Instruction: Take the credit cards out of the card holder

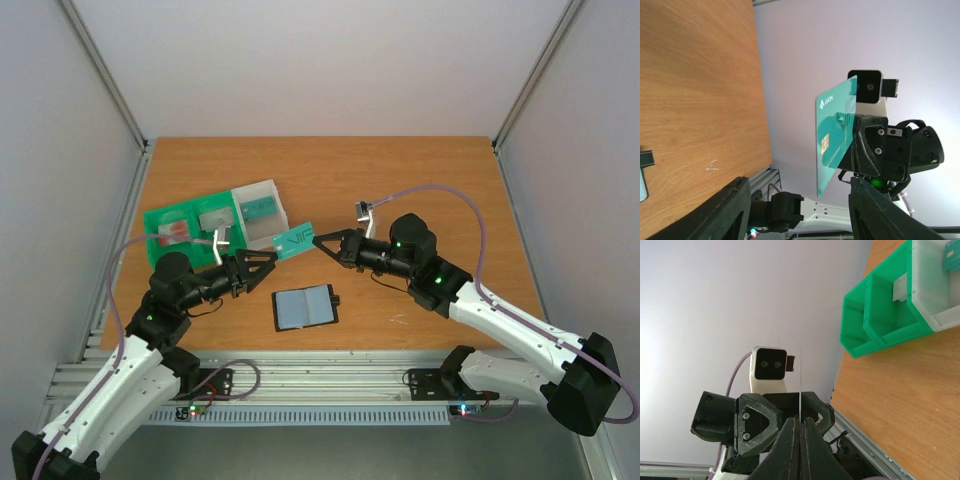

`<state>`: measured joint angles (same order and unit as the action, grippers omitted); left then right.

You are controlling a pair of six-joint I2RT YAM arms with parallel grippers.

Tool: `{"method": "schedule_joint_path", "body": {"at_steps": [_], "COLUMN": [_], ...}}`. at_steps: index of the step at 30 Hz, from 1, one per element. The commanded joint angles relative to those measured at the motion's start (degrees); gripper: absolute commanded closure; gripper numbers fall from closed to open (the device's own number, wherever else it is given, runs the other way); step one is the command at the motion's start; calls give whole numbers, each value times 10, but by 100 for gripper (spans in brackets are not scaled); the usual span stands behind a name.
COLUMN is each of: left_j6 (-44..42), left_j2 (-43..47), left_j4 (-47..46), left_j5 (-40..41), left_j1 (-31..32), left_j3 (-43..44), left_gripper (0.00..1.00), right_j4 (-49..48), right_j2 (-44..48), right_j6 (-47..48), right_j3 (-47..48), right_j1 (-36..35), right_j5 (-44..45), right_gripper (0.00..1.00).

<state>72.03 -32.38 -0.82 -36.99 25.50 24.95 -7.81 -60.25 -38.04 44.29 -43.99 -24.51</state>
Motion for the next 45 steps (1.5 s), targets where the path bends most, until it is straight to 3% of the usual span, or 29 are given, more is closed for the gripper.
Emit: {"method": "schedule_joint_path", "body": {"at_steps": [1, 5, 8, 12, 16, 19, 23, 25, 29, 34, 45], "left_j6": [16, 19, 20, 0, -52, -107, -191, -216, -275, -306, -360], "left_j2": [-18, -33, -39, -41, -51, -64, -109, -141, -220, -313, -510], "left_j4": [-92, -115, -117, -85, -18, 100, 188, 240, 332, 335, 369], "left_j5": [-17, -21, -21, -11, -11, 18, 47, 85, 139, 125, 254], "left_j1": [2, 2, 2, 2, 2, 1, 0, -1, -25, -84, -127], "left_j3": [-9, -8, -4, 7, 36, 85, 146, 181, 244, 290, 428], "left_gripper": [47, 66, 96, 100, 99, 100, 100, 100, 99, 99, 100], "right_j4": [-36, -51, -56, -41, 17, 60, 146, 157, 174, 198, 258], "right_j2": [-5, -21, -26, -23, -10, -1, 4, 6, 7, 17, 44], "right_j6": [-23, -32, -34, -20, 10, 43, 85, 96, 108, 130, 160], "right_j3": [-9, -12, -17, -20, -22, -17, -3, -7, -17, -12, 3], "right_j1": [-4, -7, -7, -7, -7, -6, -5, -5, -5, -5, -5], "right_j5": [5, -3, -4, -2, 10, 8, 14, 8, 13, 8, 17], "right_gripper": [99, 99, 99, 97, 73, 46, 27, 3, 1, 2, 2]}}
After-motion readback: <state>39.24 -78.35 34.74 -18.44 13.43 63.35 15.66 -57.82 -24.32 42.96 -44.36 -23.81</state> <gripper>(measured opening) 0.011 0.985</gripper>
